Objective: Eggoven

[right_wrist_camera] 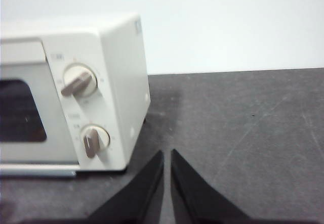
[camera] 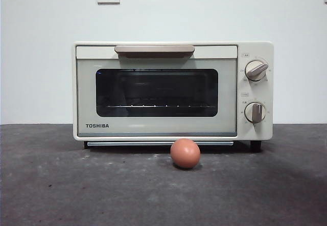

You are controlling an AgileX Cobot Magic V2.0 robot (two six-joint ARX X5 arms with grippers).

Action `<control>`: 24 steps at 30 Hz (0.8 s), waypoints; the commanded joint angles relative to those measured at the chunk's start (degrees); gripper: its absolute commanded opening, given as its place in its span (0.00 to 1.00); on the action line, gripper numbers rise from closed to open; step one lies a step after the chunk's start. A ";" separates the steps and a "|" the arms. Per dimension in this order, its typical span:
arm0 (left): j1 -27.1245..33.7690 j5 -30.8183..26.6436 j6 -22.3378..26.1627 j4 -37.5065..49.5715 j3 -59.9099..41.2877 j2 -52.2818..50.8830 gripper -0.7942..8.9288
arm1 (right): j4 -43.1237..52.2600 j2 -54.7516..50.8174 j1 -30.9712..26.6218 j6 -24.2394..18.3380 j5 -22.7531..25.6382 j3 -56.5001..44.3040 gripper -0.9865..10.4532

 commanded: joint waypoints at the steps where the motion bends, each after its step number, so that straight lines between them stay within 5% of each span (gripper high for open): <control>1: 0.15 5.14 -2.73 -1.51 -0.09 -0.04 0.09 | 1.86 -0.13 0.00 5.79 -0.72 0.31 0.09; 6: 0.15 9.25 -5.05 -4.50 4.85 0.31 0.09 | -3.43 0.02 0.00 12.90 -1.62 5.64 0.09; 12: 0.15 18.01 -5.20 -5.44 13.27 6.12 0.09 | -12.31 5.57 0.11 13.51 -7.69 16.59 0.09; 19: 0.15 27.78 1.57 -14.73 27.52 19.63 0.09 | -24.13 18.16 0.55 8.26 -18.71 30.95 0.09; 24: -0.31 29.35 9.01 -24.70 37.48 27.50 0.09 | -35.32 27.71 2.10 1.68 -26.71 41.29 0.09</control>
